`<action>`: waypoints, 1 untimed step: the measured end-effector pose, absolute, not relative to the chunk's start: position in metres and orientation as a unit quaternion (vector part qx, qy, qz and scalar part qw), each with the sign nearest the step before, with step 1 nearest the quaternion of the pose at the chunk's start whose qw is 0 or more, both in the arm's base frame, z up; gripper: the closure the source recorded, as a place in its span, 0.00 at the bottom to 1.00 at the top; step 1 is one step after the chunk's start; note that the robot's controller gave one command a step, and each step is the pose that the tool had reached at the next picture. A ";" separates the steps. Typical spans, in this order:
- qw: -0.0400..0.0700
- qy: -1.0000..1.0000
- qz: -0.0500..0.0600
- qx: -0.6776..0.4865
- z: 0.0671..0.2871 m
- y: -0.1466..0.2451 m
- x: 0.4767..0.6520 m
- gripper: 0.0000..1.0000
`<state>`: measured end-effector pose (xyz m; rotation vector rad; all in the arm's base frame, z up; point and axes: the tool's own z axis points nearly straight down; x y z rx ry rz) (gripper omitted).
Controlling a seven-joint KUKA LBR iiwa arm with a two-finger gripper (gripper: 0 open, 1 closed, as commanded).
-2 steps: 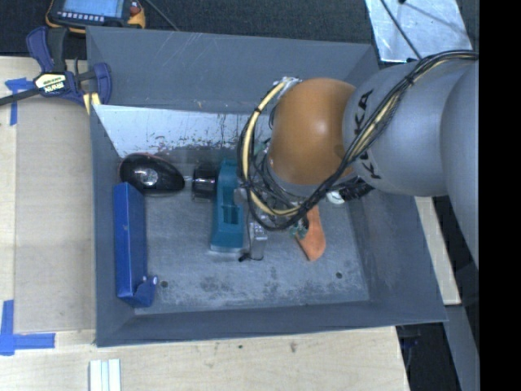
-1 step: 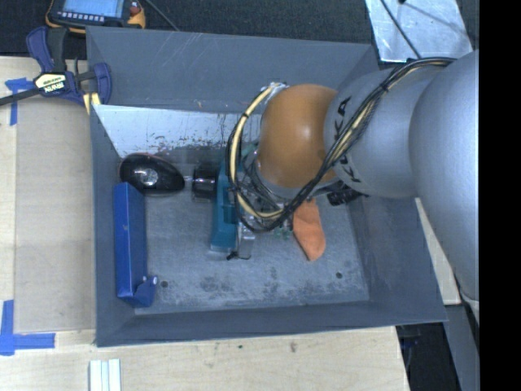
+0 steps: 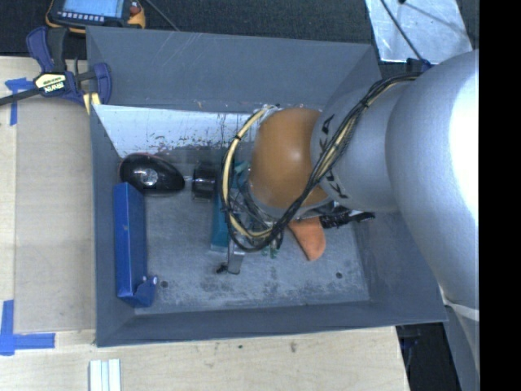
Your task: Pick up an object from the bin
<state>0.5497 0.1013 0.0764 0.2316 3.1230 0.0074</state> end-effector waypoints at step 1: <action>-0.009 0.999 -0.001 0.049 0.070 0.103 0.569 1.00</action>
Offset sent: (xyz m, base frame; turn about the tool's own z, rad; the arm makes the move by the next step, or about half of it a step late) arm 0.0000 0.0000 0.0000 0.0000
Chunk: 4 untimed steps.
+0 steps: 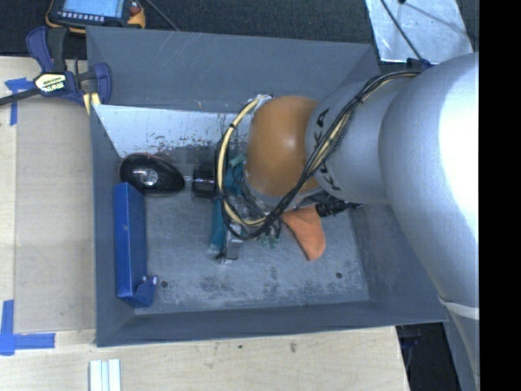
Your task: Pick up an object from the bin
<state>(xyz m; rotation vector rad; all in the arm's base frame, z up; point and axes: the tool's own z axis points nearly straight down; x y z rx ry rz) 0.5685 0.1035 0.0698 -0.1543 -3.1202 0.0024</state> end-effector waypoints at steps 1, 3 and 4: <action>0.009 -0.999 0.001 -0.050 0.070 0.103 0.569 1.00; 0.009 -0.999 0.001 -0.043 0.151 0.109 0.570 1.00; 0.007 -0.999 0.002 -0.039 0.197 0.107 0.559 1.00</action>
Offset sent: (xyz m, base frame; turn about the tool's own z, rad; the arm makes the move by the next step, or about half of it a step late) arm -0.0015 0.0151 0.1497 -0.0221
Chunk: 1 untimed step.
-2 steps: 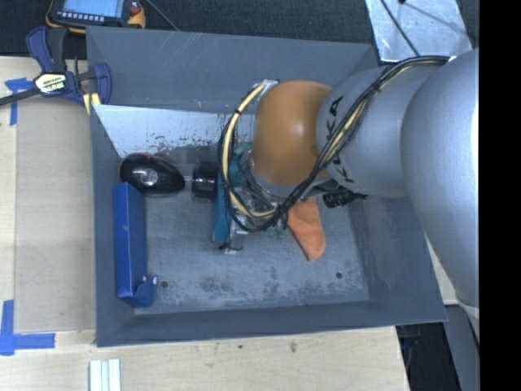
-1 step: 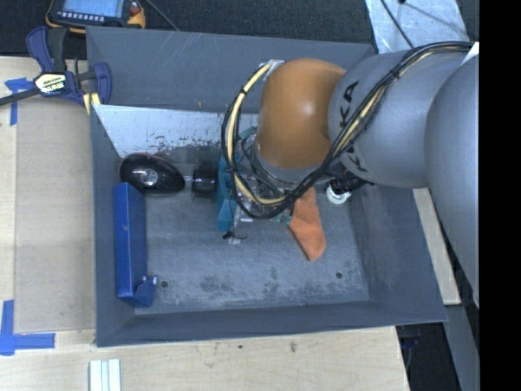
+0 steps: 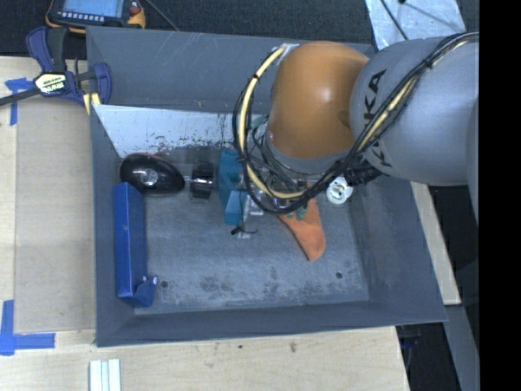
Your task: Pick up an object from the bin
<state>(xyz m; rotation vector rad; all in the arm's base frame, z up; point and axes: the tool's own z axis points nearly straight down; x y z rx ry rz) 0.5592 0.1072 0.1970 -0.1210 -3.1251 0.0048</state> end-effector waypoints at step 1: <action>0.001 -0.999 0.000 -0.034 0.230 0.118 0.581 1.00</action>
Offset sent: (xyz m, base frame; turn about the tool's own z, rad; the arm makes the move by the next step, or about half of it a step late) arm -0.0313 -0.0166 0.1069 -0.0433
